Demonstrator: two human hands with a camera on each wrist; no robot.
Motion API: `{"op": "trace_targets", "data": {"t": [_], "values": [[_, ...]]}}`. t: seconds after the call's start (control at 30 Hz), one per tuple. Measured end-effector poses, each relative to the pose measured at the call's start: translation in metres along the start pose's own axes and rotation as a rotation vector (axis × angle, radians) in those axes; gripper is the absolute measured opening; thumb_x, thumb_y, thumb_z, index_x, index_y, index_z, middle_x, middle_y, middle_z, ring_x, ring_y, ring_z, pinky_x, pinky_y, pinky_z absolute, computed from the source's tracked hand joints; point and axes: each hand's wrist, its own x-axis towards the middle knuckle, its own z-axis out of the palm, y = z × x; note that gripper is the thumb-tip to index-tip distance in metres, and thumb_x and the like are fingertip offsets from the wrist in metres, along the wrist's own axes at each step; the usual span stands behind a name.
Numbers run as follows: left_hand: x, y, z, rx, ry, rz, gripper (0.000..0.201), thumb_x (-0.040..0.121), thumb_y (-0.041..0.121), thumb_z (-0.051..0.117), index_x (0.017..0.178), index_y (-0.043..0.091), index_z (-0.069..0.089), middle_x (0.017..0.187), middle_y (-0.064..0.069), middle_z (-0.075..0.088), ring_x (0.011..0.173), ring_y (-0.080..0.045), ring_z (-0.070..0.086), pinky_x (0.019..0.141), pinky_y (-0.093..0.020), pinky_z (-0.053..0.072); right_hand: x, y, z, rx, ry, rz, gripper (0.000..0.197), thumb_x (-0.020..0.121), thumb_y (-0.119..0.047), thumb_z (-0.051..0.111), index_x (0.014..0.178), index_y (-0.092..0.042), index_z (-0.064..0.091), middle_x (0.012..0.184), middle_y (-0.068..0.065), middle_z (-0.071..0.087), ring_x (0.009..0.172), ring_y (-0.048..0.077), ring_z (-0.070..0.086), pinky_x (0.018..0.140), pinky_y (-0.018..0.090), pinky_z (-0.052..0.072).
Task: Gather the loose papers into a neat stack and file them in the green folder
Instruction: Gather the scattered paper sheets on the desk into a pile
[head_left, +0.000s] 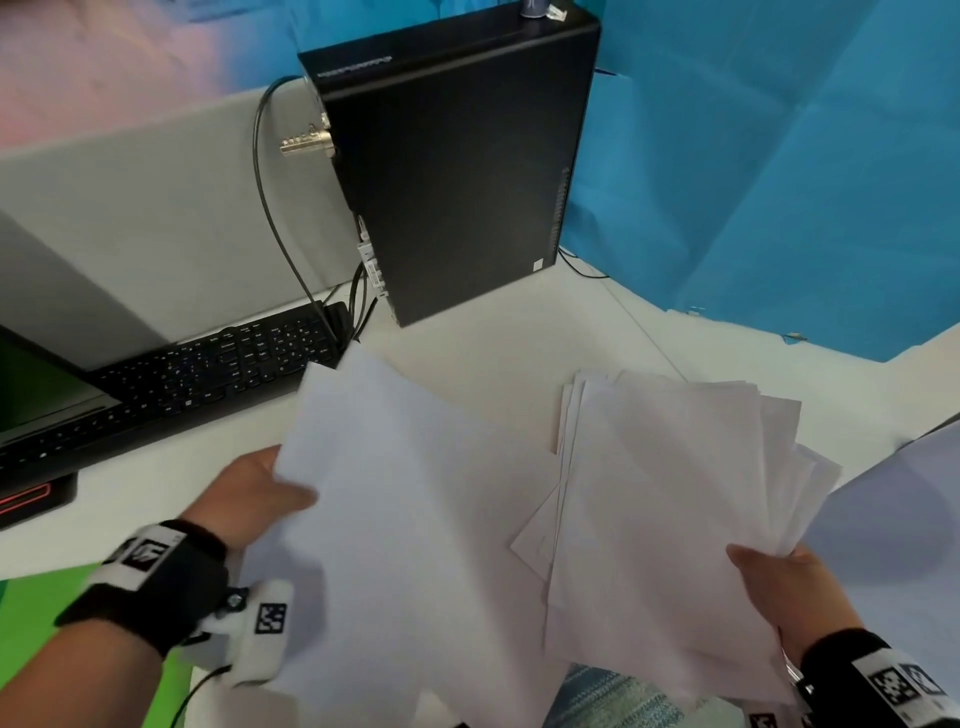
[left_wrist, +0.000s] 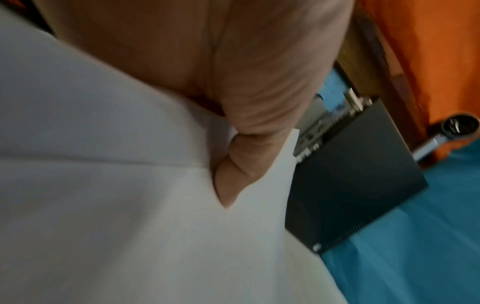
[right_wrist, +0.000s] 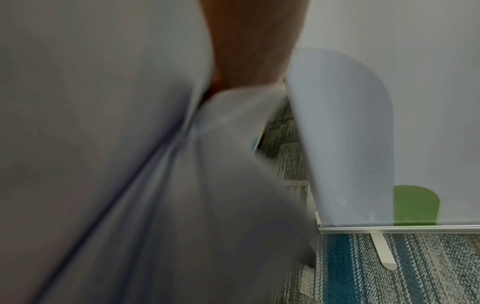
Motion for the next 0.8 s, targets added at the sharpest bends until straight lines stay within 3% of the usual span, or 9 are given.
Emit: {"op": "trace_targets", "data": {"t": [0.13,0.2,0.27,0.37,0.43,0.5,0.57,0.7,0.8], "values": [[-0.007,0.009,-0.024,-0.266,0.008,0.001,0.031,0.074,-0.011,0.07,0.103,-0.003,0.068,0.084,-0.017,0.078,0.063,-0.027,0.073,0.057,-0.032,0.061,-0.001,-0.008,0.004,-0.01,-0.005,-0.01,0.01,0.085,-0.005,0.068,0.095,-0.005,0.072,0.09,0.018,0.077,0.085,0.037,0.073,0.089,0.055,0.055],[-0.008,0.009,-0.024,-0.395,-0.08,0.002,0.051,0.057,0.001,0.082,0.106,-0.002,0.07,0.096,-0.024,0.075,0.074,-0.032,0.073,0.066,-0.038,0.062,0.0,-0.009,0.005,-0.016,-0.009,-0.004,0.015,0.085,-0.004,0.068,0.099,-0.004,0.072,0.089,0.016,0.077,0.084,0.036,0.073,0.087,0.053,0.056],[-0.009,0.01,-0.008,-0.44,-0.193,-0.026,0.055,0.05,0.004,0.084,0.103,-0.004,0.071,0.099,-0.028,0.074,0.077,-0.035,0.073,0.069,-0.041,0.062,-0.001,-0.013,0.005,-0.029,-0.02,-0.009,0.015,0.085,-0.004,0.067,0.099,-0.004,0.072,0.086,0.015,0.076,0.083,0.034,0.073,0.085,0.052,0.057],[-0.01,0.008,0.042,-0.257,-0.267,-0.088,0.044,0.057,-0.002,0.081,0.1,-0.006,0.072,0.101,-0.03,0.073,0.083,-0.037,0.073,0.075,-0.043,0.06,-0.003,-0.017,0.005,-0.015,-0.019,-0.01,0.01,0.088,0.0,0.063,0.091,-0.008,0.069,0.081,0.01,0.073,0.079,0.029,0.069,0.074,0.039,0.055],[-0.003,-0.004,0.08,-0.058,-0.203,-0.074,0.039,0.054,0.01,0.078,0.092,0.003,0.075,0.093,-0.019,0.077,0.088,-0.035,0.073,0.084,-0.046,0.058,-0.004,-0.018,0.007,-0.017,-0.009,-0.014,0.009,0.088,-0.001,0.065,0.091,-0.008,0.07,0.076,0.006,0.075,0.08,0.03,0.071,0.08,0.043,0.055],[0.002,-0.014,0.115,0.344,-0.15,-0.02,0.039,0.057,0.03,0.066,0.094,0.02,0.073,0.101,-0.009,0.073,0.102,-0.032,0.067,0.094,-0.041,0.053,-0.006,-0.019,0.009,-0.02,-0.004,-0.015,0.009,0.087,-0.002,0.066,0.087,-0.009,0.071,0.068,0.001,0.077,0.078,0.03,0.071,0.083,0.046,0.055],[0.001,-0.022,0.14,0.812,-0.085,0.001,0.045,0.069,0.034,0.051,0.111,0.031,0.065,0.123,-0.008,0.054,0.117,-0.034,0.048,0.098,-0.04,0.043,-0.008,-0.02,0.01,-0.023,-0.006,-0.013,0.01,0.087,-0.002,0.067,0.083,-0.011,0.071,0.067,0.001,0.077,0.078,0.03,0.072,0.085,0.049,0.056],[0.006,-0.032,0.157,0.944,-0.017,0.073,0.046,0.073,0.026,0.045,0.117,0.036,0.057,0.122,-0.004,0.048,0.114,-0.031,0.042,0.083,-0.035,0.037,-0.004,-0.013,0.008,-0.033,-0.013,-0.009,0.007,0.081,-0.012,0.071,0.087,-0.015,0.073,0.075,0.004,0.079,0.084,0.032,0.074,0.091,0.057,0.057],[0.01,-0.031,0.154,0.953,-0.046,0.019,0.043,0.078,0.026,0.047,0.12,0.034,0.058,0.126,-0.006,0.047,0.112,-0.033,0.049,0.087,-0.033,0.039,0.002,-0.005,0.007,-0.033,-0.02,-0.01,0.019,0.072,-0.024,0.073,0.09,-0.019,0.075,0.074,-0.002,0.08,0.08,0.03,0.075,0.088,0.058,0.058]]}}
